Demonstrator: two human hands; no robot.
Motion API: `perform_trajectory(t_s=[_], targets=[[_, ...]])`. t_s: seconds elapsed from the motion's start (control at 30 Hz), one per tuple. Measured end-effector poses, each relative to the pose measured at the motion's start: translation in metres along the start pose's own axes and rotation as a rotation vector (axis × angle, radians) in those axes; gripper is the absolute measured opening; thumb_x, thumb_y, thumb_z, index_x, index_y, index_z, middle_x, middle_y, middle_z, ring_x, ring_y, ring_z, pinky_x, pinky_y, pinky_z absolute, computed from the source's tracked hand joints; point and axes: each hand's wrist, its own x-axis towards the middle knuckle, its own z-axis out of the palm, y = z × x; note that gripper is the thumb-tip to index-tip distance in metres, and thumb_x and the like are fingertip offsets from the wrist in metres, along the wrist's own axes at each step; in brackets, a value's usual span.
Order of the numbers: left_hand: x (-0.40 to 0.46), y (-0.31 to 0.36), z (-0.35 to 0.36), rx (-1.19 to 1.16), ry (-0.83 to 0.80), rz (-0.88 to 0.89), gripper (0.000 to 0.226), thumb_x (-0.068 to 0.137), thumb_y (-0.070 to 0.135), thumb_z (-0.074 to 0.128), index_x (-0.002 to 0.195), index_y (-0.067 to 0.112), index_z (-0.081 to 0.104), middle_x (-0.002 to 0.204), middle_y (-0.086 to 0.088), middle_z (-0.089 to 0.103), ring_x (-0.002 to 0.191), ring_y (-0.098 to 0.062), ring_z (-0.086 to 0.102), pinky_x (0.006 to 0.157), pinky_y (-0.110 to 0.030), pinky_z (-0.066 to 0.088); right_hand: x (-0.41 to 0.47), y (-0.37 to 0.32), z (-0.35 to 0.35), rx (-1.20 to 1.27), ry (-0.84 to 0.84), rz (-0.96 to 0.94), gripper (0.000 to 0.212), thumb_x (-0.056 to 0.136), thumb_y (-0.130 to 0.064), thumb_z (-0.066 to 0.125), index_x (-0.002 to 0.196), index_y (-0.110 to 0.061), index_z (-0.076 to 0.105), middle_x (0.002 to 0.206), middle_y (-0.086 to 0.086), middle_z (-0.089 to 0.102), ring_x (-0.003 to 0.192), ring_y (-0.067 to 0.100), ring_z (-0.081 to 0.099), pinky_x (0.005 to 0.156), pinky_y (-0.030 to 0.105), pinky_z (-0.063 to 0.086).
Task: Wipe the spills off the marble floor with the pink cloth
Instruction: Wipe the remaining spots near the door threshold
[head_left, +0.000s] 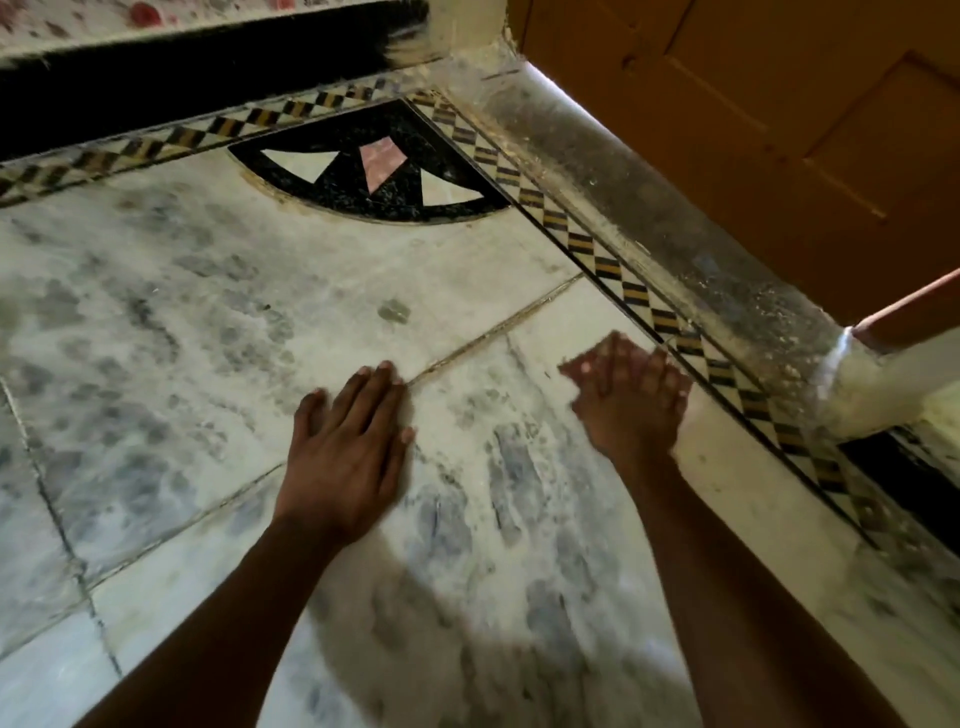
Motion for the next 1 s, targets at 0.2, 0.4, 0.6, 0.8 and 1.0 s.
perform_trajectory(t_s=[0.2,0.4,0.6,0.8,1.0], targets=[[-0.023,0.051,-0.004,-0.079,-0.082,-0.01,0.068,0.11,0.055,0.026,0.167,0.022,0.035,0.179,-0.001,0.024,0.166,-0.023,0.023,0.133,-0.053,0.017,-0.075,-0.014,0.019,0.046,0.008,-0.44,0.084,0.103,-0.069,0.036,0.164,-0.051,-0.018,0.179,0.007,-0.019,0.166,0.036,-0.011,0.134,0.059,0.003],[-0.051,0.084,0.01,-0.001,-0.142,-0.031,0.085,0.106,0.073,0.013,0.173,0.021,0.004,0.182,-0.001,-0.004,0.169,-0.026,-0.002,0.134,-0.052,0.0,-0.021,0.064,-0.002,0.036,-0.026,-0.091,0.079,0.105,-0.063,0.039,0.171,-0.037,0.004,0.181,0.012,0.0,0.165,0.044,0.002,0.129,0.069,0.014],[-0.057,0.094,0.002,-0.035,-0.173,-0.07,0.085,0.104,0.071,0.011,0.172,0.021,0.002,0.181,-0.001,-0.009,0.168,-0.025,-0.007,0.136,-0.054,0.003,-0.071,0.024,0.009,-0.035,-0.037,-0.439,0.092,0.103,-0.061,0.047,0.167,-0.039,-0.016,0.179,0.018,-0.014,0.166,0.043,-0.008,0.133,0.061,-0.001],[-0.084,0.116,0.005,-0.05,-0.161,-0.044,0.085,0.104,0.074,0.017,0.173,0.024,0.006,0.182,0.001,0.0,0.169,-0.024,0.003,0.135,-0.051,0.003,-0.103,0.15,0.01,-0.061,-0.056,-0.351,0.09,0.101,-0.061,0.051,0.171,-0.035,-0.001,0.181,0.011,0.002,0.167,0.039,0.002,0.13,0.058,0.023],[-0.102,0.152,0.003,-0.041,-0.217,-0.075,0.091,0.099,0.081,0.017,0.172,0.03,-0.002,0.181,0.008,-0.014,0.168,-0.024,-0.012,0.134,-0.054,-0.006,-0.054,0.09,-0.01,0.038,-0.164,-0.068,0.096,0.104,-0.066,0.045,0.169,-0.028,-0.014,0.177,0.022,-0.019,0.162,0.049,-0.019,0.13,0.066,-0.013]])
